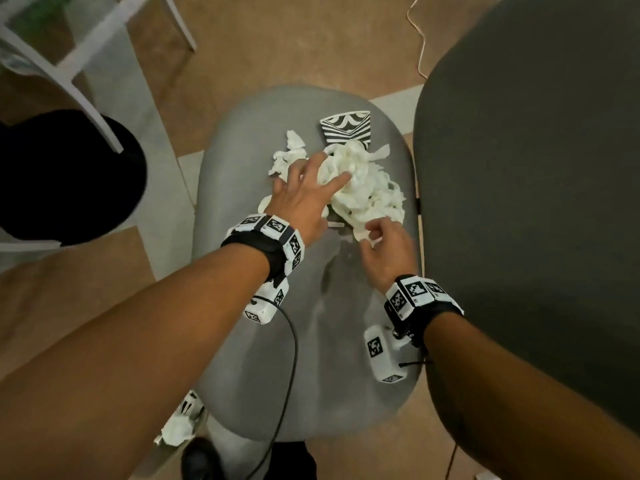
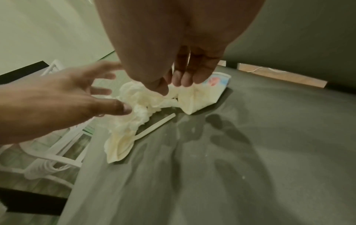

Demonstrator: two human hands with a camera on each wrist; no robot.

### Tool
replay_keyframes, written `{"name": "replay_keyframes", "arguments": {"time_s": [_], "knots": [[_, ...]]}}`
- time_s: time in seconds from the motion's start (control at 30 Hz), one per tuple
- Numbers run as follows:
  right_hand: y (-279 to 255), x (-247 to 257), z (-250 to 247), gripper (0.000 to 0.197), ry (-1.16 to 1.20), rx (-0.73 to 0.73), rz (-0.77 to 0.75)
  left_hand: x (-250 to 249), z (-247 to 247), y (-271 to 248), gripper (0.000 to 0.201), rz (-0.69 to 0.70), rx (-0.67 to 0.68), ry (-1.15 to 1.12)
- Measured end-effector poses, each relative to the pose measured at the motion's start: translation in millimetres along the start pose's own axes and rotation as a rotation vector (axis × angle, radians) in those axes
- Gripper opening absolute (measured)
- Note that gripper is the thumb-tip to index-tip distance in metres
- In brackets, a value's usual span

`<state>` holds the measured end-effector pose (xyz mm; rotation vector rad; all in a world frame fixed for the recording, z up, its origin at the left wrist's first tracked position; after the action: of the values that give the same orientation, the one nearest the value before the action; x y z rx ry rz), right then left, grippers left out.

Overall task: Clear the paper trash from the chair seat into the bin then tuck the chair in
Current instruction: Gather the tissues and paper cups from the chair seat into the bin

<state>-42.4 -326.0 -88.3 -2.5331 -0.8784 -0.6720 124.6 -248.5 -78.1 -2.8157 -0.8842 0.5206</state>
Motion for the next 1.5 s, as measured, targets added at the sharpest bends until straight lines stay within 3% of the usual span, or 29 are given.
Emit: {"name": "replay_keyframes", "arguments": {"time_s": [0.13,0.3,0.37,0.5,0.57,0.67,0.87,1.0,1.07,1.17,1.2,1.33,1.5], "knots": [[14.2,-14.9,-6.2,0.051,-0.154,-0.054,-0.056,13.0,22.5,12.3,0.065,-0.142,0.13,-0.054],[33.7,-16.7,-1.3,0.079,-0.287,0.04,-0.025,37.2,17.2,-5.2,0.029,-0.138,-0.105,-0.43],[38.0,-15.2,0.7,0.074,-0.333,0.063,-0.017,41.6,6.5,-14.9,0.019,-0.199,-0.14,-0.525],[40.9,-5.4,3.2,0.038,-0.513,0.071,-0.074,54.0,-8.6,-33.3,0.01,-0.314,-0.179,-0.677],[40.0,2.4,3.5,0.033,-0.531,0.073,-0.094,62.0,-10.6,-41.9,0.013,-0.344,-0.208,-0.739],[36.2,18.8,3.1,0.034,-0.461,0.046,-0.112,75.3,-9.0,-51.2,0.034,-0.417,-0.258,-0.749],[19.2,50.0,12.7,0.036,-0.412,-0.001,-0.197,94.8,-8.2,-65.6,0.015,-0.486,-0.259,-0.664],[5.9,60.6,13.5,0.031,-0.234,0.018,-0.151,103.2,-3.9,-78.8,0.006,-0.497,-0.267,-0.669],[-4.7,64.5,17.9,0.026,-0.175,0.081,-0.121,105.6,0.0,-87.2,0.018,-0.506,-0.269,-0.74],[-23.9,73.4,25.8,0.024,-0.155,0.128,-0.152,101.1,3.7,-102.0,0.056,-0.473,-0.196,-0.858],[-29.8,76.4,29.3,0.025,-0.134,0.144,-0.152,100.3,4.7,-105.0,0.056,-0.473,-0.171,-0.852],[-48.8,85.6,45.2,0.033,-0.084,0.19,-0.169,100.7,3.4,-114.4,0.015,-0.508,-0.192,-0.846],[-74.7,100.5,65.4,0.039,-0.006,0.249,-0.207,110.8,-0.9,-144.9,0.049,-0.611,-0.14,-0.991]]}}
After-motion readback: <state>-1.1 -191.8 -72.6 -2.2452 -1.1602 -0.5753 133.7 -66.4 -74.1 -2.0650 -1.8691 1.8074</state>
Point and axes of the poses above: each hand's wrist, its own y-axis towards the middle knuckle, its own z-axis out of the palm, x = y × z, the point moved 3 cm from there along y, towards the middle knuckle, and after that the axes turned 9 degrees about -z, right-handed, at the moved point
